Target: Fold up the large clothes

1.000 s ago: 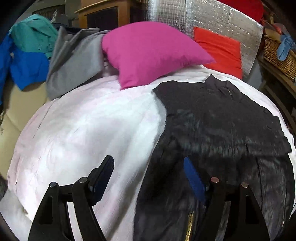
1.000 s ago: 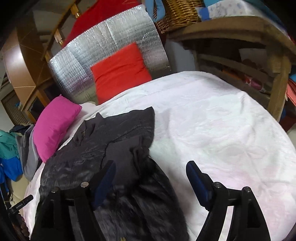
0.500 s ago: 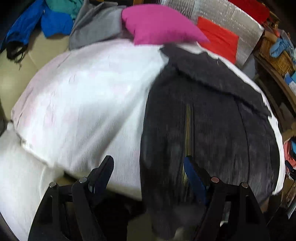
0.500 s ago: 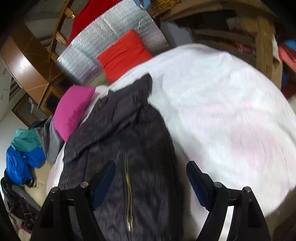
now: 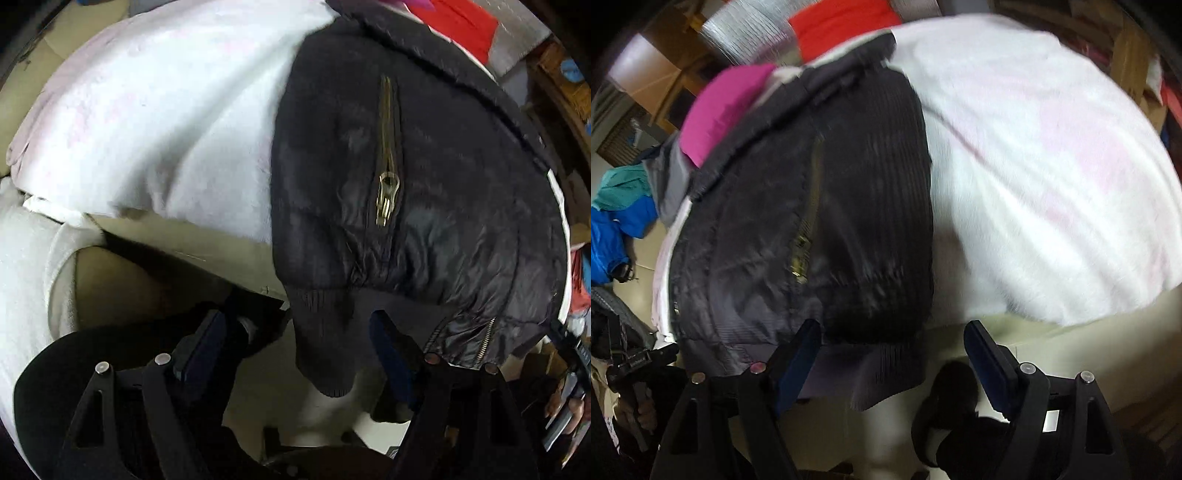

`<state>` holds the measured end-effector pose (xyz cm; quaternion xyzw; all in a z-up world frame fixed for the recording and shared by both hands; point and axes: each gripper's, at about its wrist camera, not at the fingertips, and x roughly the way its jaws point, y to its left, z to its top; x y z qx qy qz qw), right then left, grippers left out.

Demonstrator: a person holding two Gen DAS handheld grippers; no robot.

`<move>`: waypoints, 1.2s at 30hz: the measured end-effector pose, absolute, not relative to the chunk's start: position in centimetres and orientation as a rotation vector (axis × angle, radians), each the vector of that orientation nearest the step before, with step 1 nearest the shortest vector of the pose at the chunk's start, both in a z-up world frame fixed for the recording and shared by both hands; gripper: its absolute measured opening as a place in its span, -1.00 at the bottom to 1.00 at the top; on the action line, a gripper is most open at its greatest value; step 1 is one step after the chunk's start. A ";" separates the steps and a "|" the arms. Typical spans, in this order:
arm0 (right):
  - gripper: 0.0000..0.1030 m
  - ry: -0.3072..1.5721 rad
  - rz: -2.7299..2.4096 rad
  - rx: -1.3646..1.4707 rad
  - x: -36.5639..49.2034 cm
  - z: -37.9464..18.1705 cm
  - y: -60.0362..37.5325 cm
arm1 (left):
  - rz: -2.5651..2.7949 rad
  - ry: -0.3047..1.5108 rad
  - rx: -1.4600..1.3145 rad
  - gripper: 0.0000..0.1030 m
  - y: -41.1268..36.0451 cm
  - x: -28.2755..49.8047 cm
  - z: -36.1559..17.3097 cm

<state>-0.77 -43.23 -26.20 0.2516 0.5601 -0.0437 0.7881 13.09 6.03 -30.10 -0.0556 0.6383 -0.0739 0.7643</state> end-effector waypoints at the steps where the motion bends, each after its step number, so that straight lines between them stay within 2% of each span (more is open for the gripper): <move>1: 0.60 1.211 -0.087 0.542 -0.4 -26.6 -42.9 | -0.168 1.401 -0.125 0.57 5.8 13.1 -30.6; 3: 0.57 1.215 -0.082 0.520 0.0 -27.1 -42.2 | -0.174 1.433 -0.152 0.57 5.6 13.0 -31.7; 5: 0.13 1.208 -0.067 0.497 0.0 -26.9 -41.5 | -0.170 1.431 -0.153 0.55 5.6 12.9 -32.1; 6: 0.08 1.202 -0.075 0.475 -0.2 -26.5 -41.2 | -0.173 1.419 -0.149 0.52 5.5 13.0 -32.1; 7: -0.16 1.193 -0.071 0.459 -0.4 -26.0 -40.8 | -0.181 1.408 -0.155 0.28 5.5 12.9 -32.0; 8: -0.32 1.179 -0.060 0.448 -0.7 -25.4 -40.4 | -0.191 1.404 -0.172 0.10 5.6 12.7 -31.8; 9: -0.33 1.155 -0.045 0.440 -1.0 -24.8 -40.1 | -0.197 1.409 -0.181 -0.10 5.7 12.6 -31.8; 12: -0.29 1.170 -0.037 0.436 -1.1 -25.1 -40.1 | -0.208 1.414 -0.188 -0.10 5.7 12.0 -31.7; 13: -0.13 1.203 -0.050 0.437 -0.8 -25.8 -40.3 | -0.208 1.420 -0.189 -0.06 5.6 12.0 -31.9; 14: 0.20 1.237 -0.065 0.457 -0.5 -26.6 -40.7 | -0.210 1.434 -0.190 0.04 5.6 12.2 -32.0; 15: 0.28 1.255 -0.079 0.491 -0.3 -27.2 -40.9 | -0.209 1.456 -0.188 0.26 5.8 12.0 -32.5; 16: 0.28 1.262 -0.076 0.525 -0.2 -27.6 -41.1 | -0.211 1.464 -0.184 0.27 5.8 11.9 -32.8; 18: 0.13 1.251 -0.048 0.515 0.0 -27.5 -41.1 | -0.218 1.441 -0.170 0.24 5.7 11.7 -32.8; 20: -0.43 1.253 -0.023 0.492 -0.2 -26.7 -40.6 | -0.248 1.418 -0.185 -0.39 5.4 11.4 -32.1; 21: -0.56 1.253 -0.018 0.444 -0.3 -25.8 -40.0 | -0.272 1.411 -0.191 -0.65 5.2 11.4 -31.3; 22: -0.70 1.250 -0.012 0.408 -0.3 -25.1 -39.6 | -0.282 1.399 -0.189 -0.76 5.2 11.2 -30.7; 26: -0.76 1.167 0.040 0.307 -0.7 -20.0 -37.9 | -0.349 1.320 -0.179 -0.83 4.8 10.5 -27.4; 30: -0.76 1.042 0.122 0.359 -0.2 -15.6 -38.1 | -0.424 1.213 -0.199 -0.83 4.8 10.3 -23.6; 33: -0.76 1.029 0.133 0.402 0.8 -16.4 -38.4 | -0.449 1.166 -0.217 -0.82 5.2 11.4 -22.8; 36: -0.70 1.106 0.139 0.433 0.8 -19.8 -38.6 | -0.418 1.268 -0.185 -0.81 4.7 11.9 -25.8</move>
